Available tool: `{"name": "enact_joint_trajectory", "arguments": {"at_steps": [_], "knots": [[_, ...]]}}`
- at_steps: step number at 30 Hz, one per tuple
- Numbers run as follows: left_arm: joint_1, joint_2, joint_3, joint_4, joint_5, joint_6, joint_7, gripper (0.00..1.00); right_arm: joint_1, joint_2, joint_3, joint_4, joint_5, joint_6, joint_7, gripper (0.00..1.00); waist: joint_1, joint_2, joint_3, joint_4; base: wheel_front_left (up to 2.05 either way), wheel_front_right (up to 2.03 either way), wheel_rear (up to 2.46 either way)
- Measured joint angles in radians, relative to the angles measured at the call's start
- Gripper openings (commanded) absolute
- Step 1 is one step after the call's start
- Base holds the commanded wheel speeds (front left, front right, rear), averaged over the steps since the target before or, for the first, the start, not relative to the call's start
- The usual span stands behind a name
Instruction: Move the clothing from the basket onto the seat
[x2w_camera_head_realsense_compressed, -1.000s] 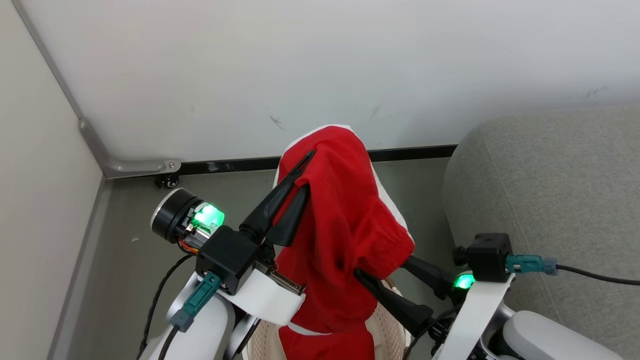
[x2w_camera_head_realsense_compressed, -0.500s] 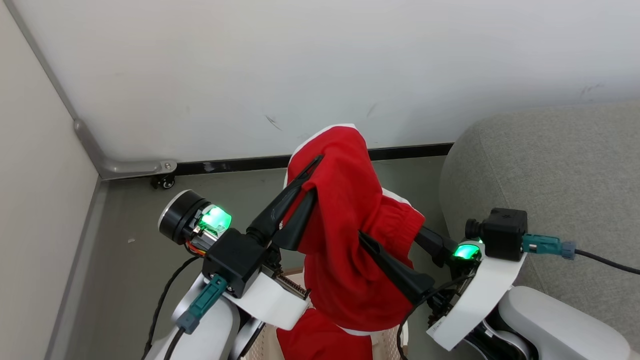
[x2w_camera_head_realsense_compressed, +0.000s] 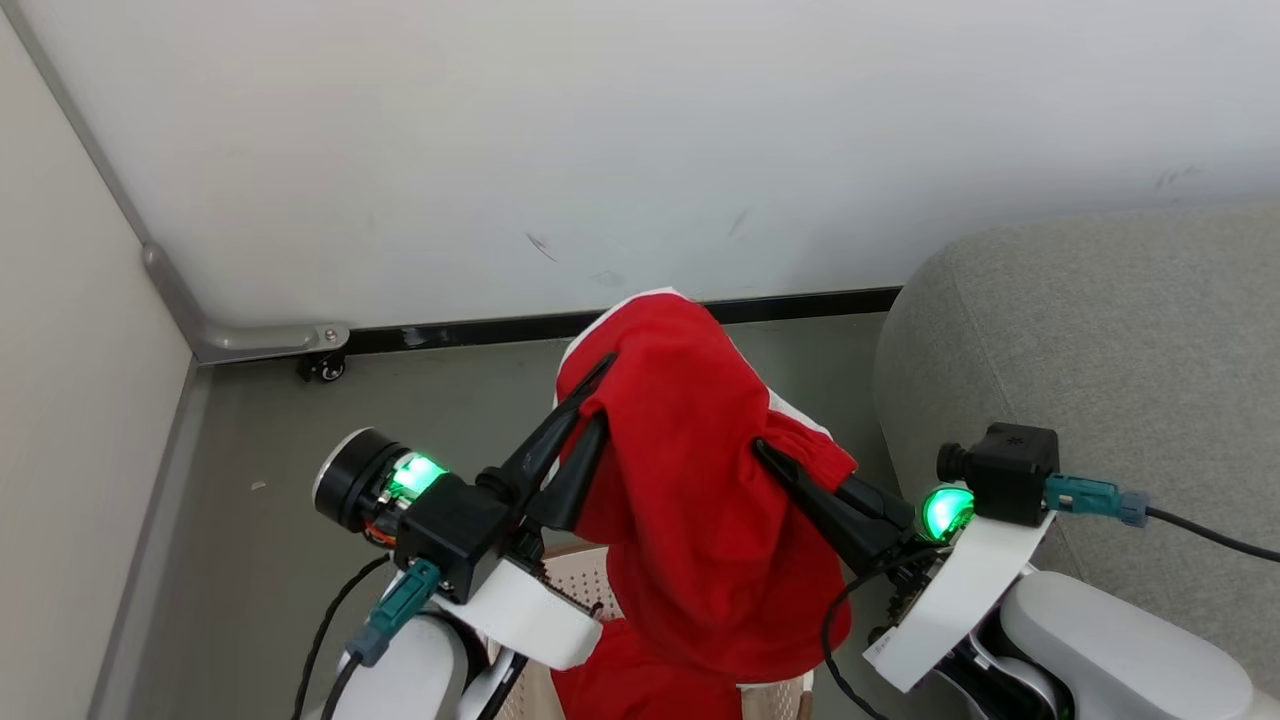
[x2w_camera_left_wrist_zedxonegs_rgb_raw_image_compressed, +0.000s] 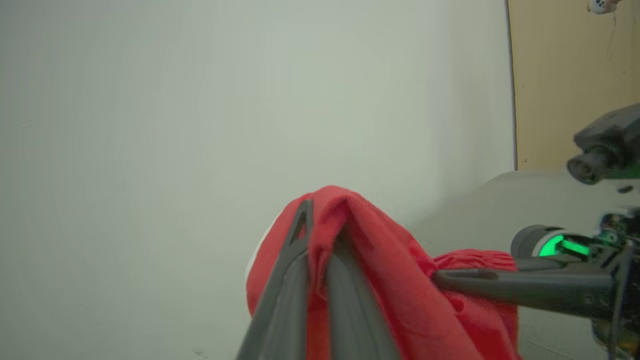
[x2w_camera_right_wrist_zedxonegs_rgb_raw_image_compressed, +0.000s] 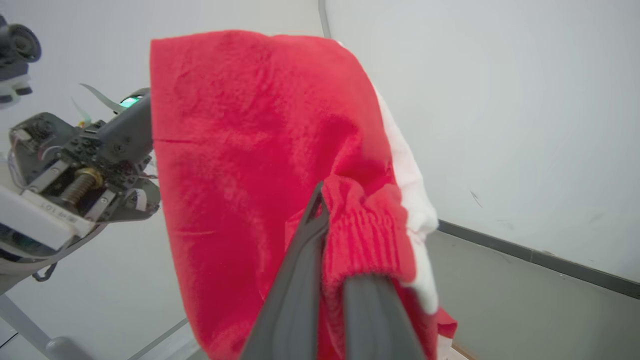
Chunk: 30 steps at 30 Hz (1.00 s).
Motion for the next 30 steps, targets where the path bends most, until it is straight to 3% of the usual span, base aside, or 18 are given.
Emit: {"name": "enact_joint_trajectory", "arguments": {"at_steps": [11,12,14,16,17,18,30], "knots": [[0.068,0.012,0.060,0.119,-0.061,0.009,0.000,0.00,0.003,-0.018,-0.037,0.004,0.004,0.000,-0.012,0.00,0.0000,0.0000,-0.008,-0.023,0.00,0.00,0.00],[0.072,0.011,0.064,0.126,-0.066,0.010,0.000,0.07,0.004,-0.021,-0.050,0.005,0.006,0.000,-0.014,0.00,0.0000,0.0000,-0.009,-0.026,0.00,0.00,0.00],[0.081,0.008,0.067,0.141,-0.075,0.010,0.000,0.40,0.006,-0.026,-0.077,0.011,0.013,0.000,-0.014,0.00,0.0000,0.0000,-0.010,-0.032,0.00,0.00,0.00],[0.088,0.004,0.069,0.156,-0.094,0.010,0.000,0.49,0.007,-0.028,-0.104,0.016,0.014,0.000,-0.014,0.00,0.0000,0.0000,-0.011,-0.038,0.00,0.00,0.00],[0.093,0.001,0.070,0.161,-0.098,0.009,0.000,0.93,0.007,-0.028,-0.117,0.017,0.014,0.000,-0.014,0.00,0.0000,0.0000,-0.011,-0.041,0.00,0.00,0.00],[0.098,0.000,0.072,0.165,-0.104,0.009,0.000,1.00,0.007,-0.027,-0.133,0.016,0.014,0.000,-0.014,0.00,0.0000,0.0000,-0.011,-0.045,0.00,0.00,0.00],[0.107,0.000,0.115,0.193,-0.132,0.010,0.000,1.00,0.031,-0.057,-0.332,0.004,0.012,0.000,-0.015,0.00,0.0000,0.0000,-0.006,-0.084,0.00,0.00,0.00]]}}
